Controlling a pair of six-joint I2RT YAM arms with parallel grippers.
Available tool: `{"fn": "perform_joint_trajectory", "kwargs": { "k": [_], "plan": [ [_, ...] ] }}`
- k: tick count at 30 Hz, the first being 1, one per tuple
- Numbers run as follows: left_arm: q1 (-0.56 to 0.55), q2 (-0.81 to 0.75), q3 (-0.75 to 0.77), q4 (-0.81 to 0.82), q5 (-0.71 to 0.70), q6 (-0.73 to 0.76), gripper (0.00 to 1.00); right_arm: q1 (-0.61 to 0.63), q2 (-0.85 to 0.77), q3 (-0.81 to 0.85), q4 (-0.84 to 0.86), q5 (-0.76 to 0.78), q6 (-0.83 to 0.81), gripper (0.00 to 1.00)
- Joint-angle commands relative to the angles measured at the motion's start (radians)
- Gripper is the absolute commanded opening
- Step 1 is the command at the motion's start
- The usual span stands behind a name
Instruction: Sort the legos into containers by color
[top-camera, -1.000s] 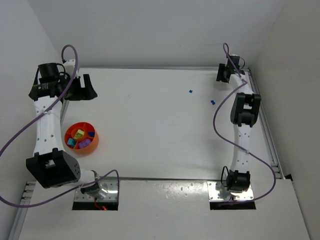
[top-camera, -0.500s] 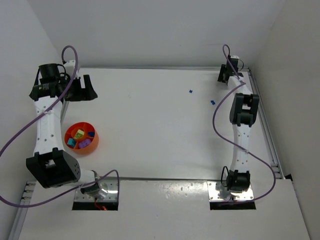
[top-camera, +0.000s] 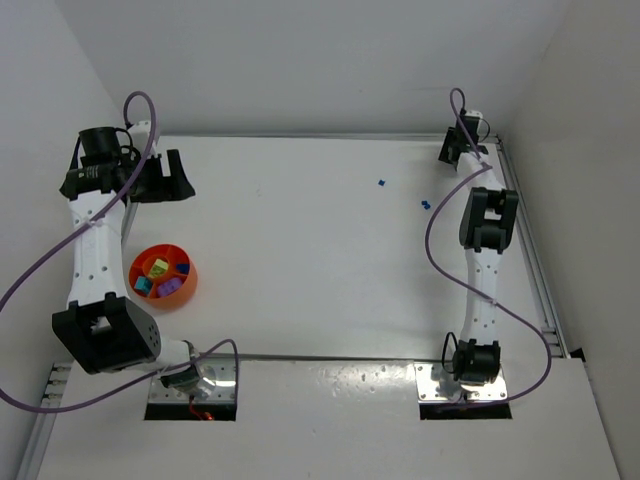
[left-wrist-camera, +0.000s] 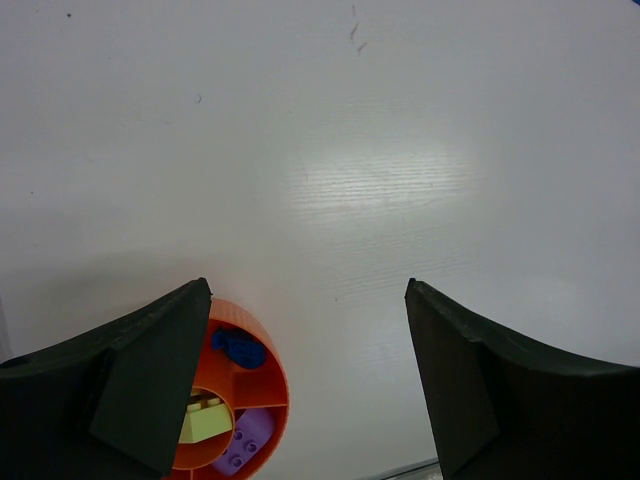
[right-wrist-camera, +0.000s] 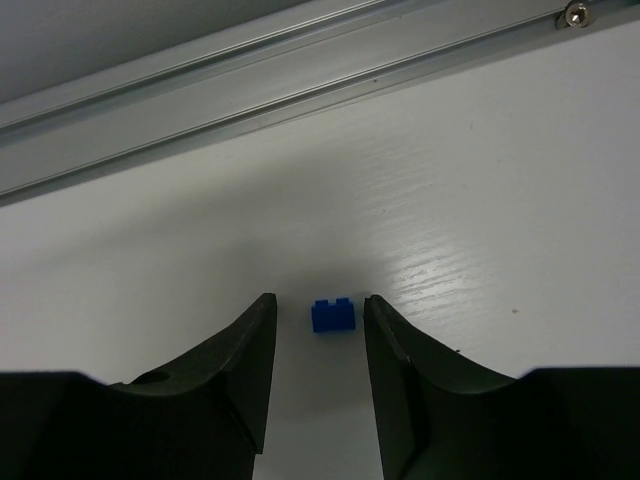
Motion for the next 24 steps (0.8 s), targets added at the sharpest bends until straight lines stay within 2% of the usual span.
{"fn": "perform_joint_trajectory", "kwargs": {
  "k": [1,4,14,19,20,22,24],
  "plan": [
    [0.001,0.004,0.007,0.02,0.004,-0.011,0.85,-0.014,0.025,0.03,-0.008,0.017,0.028,0.4],
    [0.001,0.004,0.007,0.02,0.004,-0.011,0.85,-0.014,0.025,0.03,-0.008,0.017,0.028,0.34],
    [0.001,0.013,0.007,0.02,0.004,-0.011,0.85,-0.014,0.025,0.03,-0.008,0.026,0.037,0.23],
    [0.001,0.013,0.007,0.02,0.004,-0.011,0.85,-0.014,0.025,0.03,-0.008,0.006,0.037,0.11],
    [0.001,0.013,0.007,0.02,0.004,-0.011,0.85,-0.014,0.025,0.018,-0.008,-0.008,0.025,0.06],
    [0.001,0.004,0.007,0.029,0.004,-0.011,0.87,-0.014,-0.006,-0.033,0.001,-0.046,0.014,0.01],
    [0.001,0.004,-0.004,0.029,0.004,-0.024,0.93,-0.014,-0.076,-0.094,0.024,-0.104,0.014,0.0]
  ]
}}
